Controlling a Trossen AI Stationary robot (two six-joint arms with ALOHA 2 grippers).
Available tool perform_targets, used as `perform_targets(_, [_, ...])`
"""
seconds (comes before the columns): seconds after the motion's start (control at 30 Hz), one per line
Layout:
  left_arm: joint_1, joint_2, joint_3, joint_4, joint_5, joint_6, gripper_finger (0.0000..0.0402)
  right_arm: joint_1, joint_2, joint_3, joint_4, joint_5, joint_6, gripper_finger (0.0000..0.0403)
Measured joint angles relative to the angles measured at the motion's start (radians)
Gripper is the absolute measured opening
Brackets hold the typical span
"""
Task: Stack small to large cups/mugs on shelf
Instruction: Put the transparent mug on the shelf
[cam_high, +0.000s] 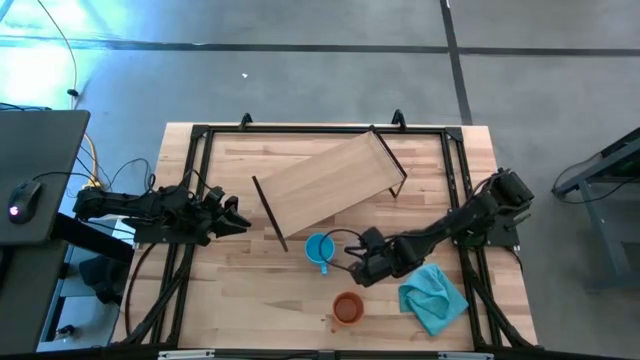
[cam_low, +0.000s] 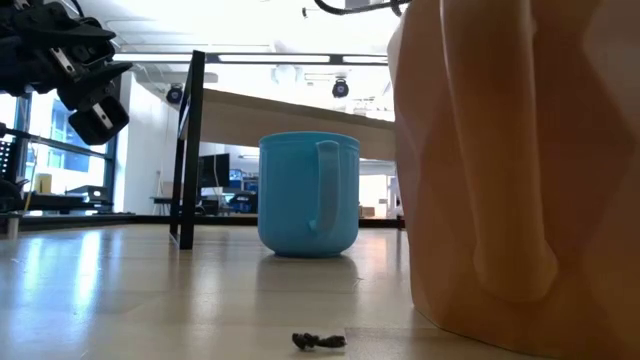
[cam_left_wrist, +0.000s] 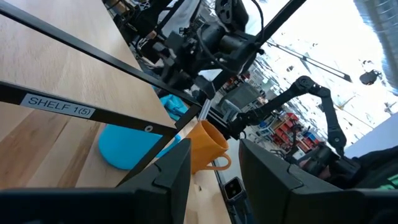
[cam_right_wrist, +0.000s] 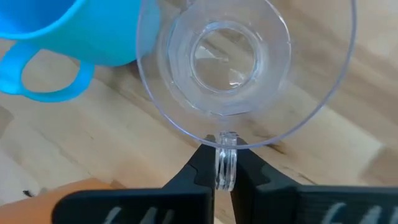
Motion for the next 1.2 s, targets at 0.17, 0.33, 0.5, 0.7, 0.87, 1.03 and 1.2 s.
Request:
perform_targets(0.17, [0.0, 0.0, 0.0, 0.0, 0.0, 0.0, 0.0124, -0.013, 0.0, 0.104, -0.171, -0.003, -0.01, 0.0004])
perform_targets(0.33, [0.0, 0.0, 0.0, 0.001, 0.0, 0.0, 0.0124, -0.04, 0.0, 0.246, -0.365, -0.02, -0.01, 0.0004])
perform_targets(0.5, [0.0, 0.0, 0.0, 0.0, 0.0, 0.0, 0.0124, -0.07, 0.0, 0.409, -0.563, -0.024, -0.003, 0.0003])
perform_targets(0.7, [0.0, 0.0, 0.0, 0.0, 0.0, 0.0, 0.0124, -0.133, 0.0, 0.573, -0.743, -0.044, 0.0, 0.0003])
perform_targets(0.87, [0.0, 0.0, 0.0, 0.001, 0.0, 0.0, 0.0124, -0.203, -0.001, 0.644, -0.768, -0.042, -0.076, 0.0003])
perform_targets(1.03, [0.0, 0.0, 0.0, 0.0, 0.0, 0.0, 0.0124, -0.286, -0.001, 0.657, -0.768, -0.039, -0.166, 0.0003])
perform_targets(1.2, [0.0, 0.0, 0.0, 0.0, 0.0, -0.002, 0.0124, -0.377, -0.001, 0.657, -0.769, -0.038, -0.253, 0.0003])
